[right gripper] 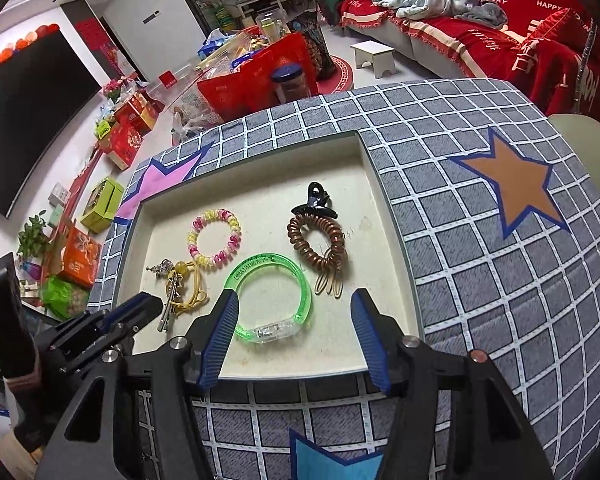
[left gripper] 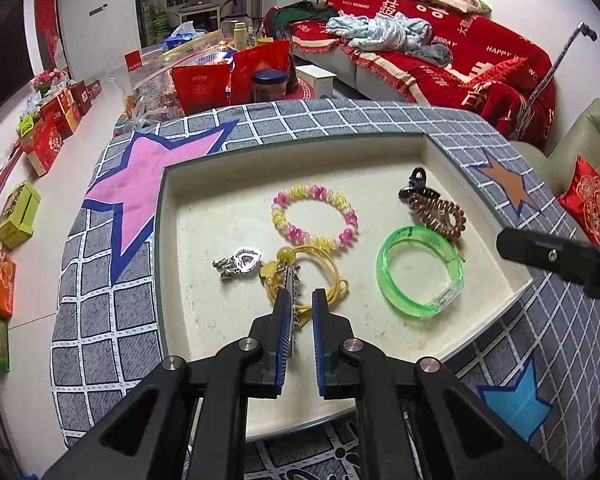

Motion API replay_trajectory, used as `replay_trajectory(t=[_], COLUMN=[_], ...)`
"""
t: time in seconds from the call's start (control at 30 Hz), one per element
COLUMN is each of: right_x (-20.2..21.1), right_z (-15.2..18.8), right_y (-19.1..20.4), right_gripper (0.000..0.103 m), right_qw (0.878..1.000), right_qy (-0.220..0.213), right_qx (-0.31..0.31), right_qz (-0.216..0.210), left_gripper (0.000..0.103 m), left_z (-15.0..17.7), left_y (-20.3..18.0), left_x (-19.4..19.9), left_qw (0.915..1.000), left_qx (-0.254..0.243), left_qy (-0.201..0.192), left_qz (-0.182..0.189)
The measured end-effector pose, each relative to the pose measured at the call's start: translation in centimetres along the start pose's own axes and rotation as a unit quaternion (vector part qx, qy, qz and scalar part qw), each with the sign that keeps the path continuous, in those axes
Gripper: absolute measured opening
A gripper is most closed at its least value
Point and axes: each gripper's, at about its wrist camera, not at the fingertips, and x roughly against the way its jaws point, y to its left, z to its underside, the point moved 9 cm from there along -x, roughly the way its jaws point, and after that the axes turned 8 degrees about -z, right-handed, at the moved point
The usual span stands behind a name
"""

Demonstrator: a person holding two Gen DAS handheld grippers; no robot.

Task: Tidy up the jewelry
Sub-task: 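Open the right tool releasing the bangle while the left tool lowers and releases the barrette, then withdraw both tools toward the silver pendant and tan braided bracelet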

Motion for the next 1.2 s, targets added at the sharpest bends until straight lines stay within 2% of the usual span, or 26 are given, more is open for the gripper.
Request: replay_trajectory(t=[0.43, 0.47, 0.5, 0.53, 0.6, 0.77, 0.8, 0.83, 0.97, 1.2], right_x=[1.6, 1.7, 1.8, 2.0, 2.3, 3.6, 4.0, 4.7, 6.8, 8.7], right_z=[0.4, 0.4, 0.4, 0.4, 0.4, 0.0, -0.1, -0.3, -0.5, 1.0], right_y=[-0.6, -0.7, -0.7, -0.7, -0.6, 0.1, 0.4, 0.8, 2.3, 4.0], right_gripper=[0.076, 0.077, 0.078, 0.079, 0.080, 0.085, 0.099, 0.103, 0.103, 0.103], right_qw=[1.000, 1.000, 1.000, 1.000, 1.000, 0.998, 0.997, 0.996, 0.992, 0.994], right_qy=[-0.015, -0.016, -0.019, -0.022, -0.029, -0.057, -0.067, -0.082, -0.110, -0.086], right_qx=[-0.007, -0.006, -0.005, -0.005, -0.006, -0.005, -0.003, 0.001, 0.013, 0.023], right_qz=[-0.007, -0.006, -0.005, -0.006, -0.010, -0.030, -0.036, -0.043, -0.064, -0.058], left_gripper=[0.027, 0.036, 0.057, 0.103, 0.103, 0.103, 0.103, 0.103, 0.103, 0.103], left_z=[-1.0, -1.1, -1.1, -1.1, -1.5, -1.1, -1.1, -1.0, -0.4, 3.7], left_y=[0.0, -0.1, 0.0, 0.2, 0.9, 1.3, 1.7, 1.9, 2.9, 2.9], left_x=[1.6, 1.8, 2.0, 2.2, 3.1, 3.7, 4.0, 4.2, 5.9, 8.1], left_qw=[0.9997, 0.9997, 0.9996, 0.9996, 0.9982, 0.9979, 0.9973, 0.9970, 0.9958, 0.9965], left_qx=[0.004, 0.003, 0.004, 0.009, 0.018, 0.017, 0.019, 0.021, 0.029, 0.006], left_qy=[-0.021, -0.023, -0.025, -0.027, -0.055, -0.056, -0.061, -0.063, -0.072, -0.066], left_qz=[0.009, 0.011, 0.011, 0.005, -0.015, -0.027, -0.036, -0.041, -0.048, -0.050])
